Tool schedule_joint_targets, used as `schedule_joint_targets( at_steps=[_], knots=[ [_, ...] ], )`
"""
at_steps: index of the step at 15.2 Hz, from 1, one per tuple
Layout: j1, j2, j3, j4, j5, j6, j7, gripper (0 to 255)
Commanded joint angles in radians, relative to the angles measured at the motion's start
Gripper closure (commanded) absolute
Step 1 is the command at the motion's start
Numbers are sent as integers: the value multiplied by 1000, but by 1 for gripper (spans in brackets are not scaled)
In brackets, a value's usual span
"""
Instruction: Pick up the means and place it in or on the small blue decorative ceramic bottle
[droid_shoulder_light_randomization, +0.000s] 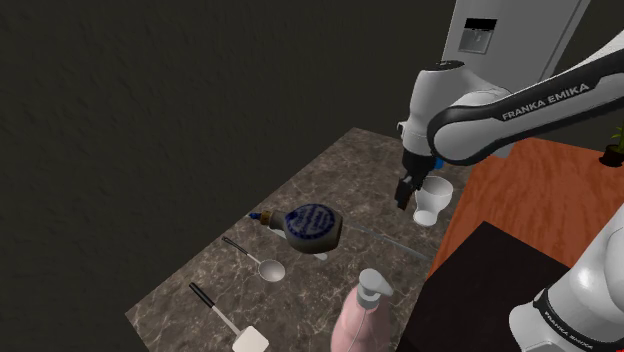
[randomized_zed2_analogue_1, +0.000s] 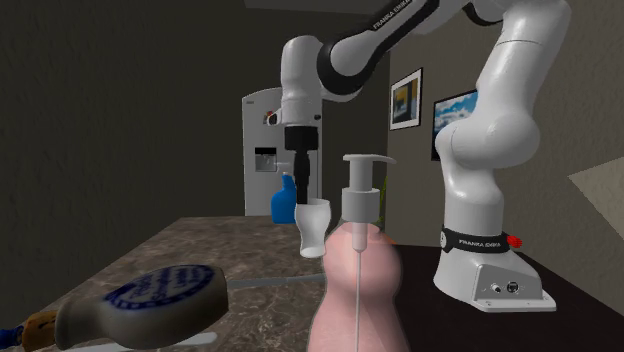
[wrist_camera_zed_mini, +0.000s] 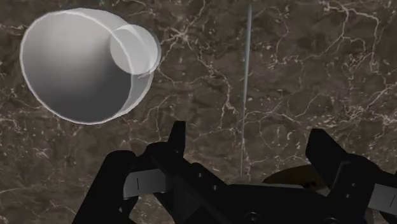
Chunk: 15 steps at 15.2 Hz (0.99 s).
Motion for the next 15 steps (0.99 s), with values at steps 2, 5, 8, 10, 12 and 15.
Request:
schedule_joint_targets(
  at_steps=[2,5,8,10,12,15],
  knots=[
    [12,107,12,-19,3,111,0,0],
    [23,223,24,-24,3,215,2,0],
    [32,348,36,-16,-3,316,8,0],
    [32,373,37,-17,-6,341,10,0],
    [32,404,37,-20,-10,375,12,0],
    [31,453,36,-22,-16,425,17,0]
  ],
)
